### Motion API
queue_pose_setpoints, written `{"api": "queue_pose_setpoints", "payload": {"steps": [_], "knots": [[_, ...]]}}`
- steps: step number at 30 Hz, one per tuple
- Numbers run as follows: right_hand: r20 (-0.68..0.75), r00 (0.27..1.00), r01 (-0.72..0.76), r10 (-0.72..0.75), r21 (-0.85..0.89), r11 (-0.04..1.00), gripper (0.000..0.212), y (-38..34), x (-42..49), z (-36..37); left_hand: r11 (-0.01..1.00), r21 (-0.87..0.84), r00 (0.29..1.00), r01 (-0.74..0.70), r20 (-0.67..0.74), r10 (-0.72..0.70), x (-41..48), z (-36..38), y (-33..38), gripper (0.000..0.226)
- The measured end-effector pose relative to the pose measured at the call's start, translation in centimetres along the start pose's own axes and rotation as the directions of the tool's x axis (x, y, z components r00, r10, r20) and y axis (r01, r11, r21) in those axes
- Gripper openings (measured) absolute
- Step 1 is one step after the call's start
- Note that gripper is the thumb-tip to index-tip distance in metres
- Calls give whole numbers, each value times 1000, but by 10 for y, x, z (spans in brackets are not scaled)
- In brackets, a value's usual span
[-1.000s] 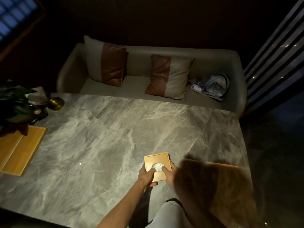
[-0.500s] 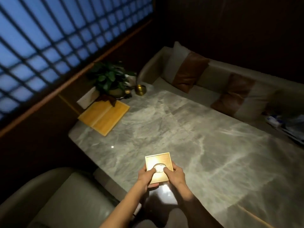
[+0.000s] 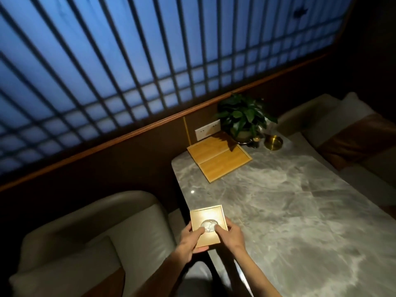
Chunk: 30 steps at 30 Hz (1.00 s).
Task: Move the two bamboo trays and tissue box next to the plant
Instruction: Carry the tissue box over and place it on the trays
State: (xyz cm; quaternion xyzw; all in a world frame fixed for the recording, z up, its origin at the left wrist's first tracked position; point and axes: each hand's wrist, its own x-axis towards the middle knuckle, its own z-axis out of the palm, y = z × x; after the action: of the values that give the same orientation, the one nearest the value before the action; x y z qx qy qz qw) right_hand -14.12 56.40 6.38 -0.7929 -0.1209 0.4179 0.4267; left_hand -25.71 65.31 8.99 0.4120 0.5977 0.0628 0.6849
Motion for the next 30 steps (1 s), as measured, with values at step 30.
{"api": "queue_pose_setpoints", "payload": {"steps": [30], "knots": [[-5, 841, -488, 541, 424, 763, 28, -170, 265, 151, 940, -321, 993, 119, 32, -115, 283, -82, 183, 59]]}}
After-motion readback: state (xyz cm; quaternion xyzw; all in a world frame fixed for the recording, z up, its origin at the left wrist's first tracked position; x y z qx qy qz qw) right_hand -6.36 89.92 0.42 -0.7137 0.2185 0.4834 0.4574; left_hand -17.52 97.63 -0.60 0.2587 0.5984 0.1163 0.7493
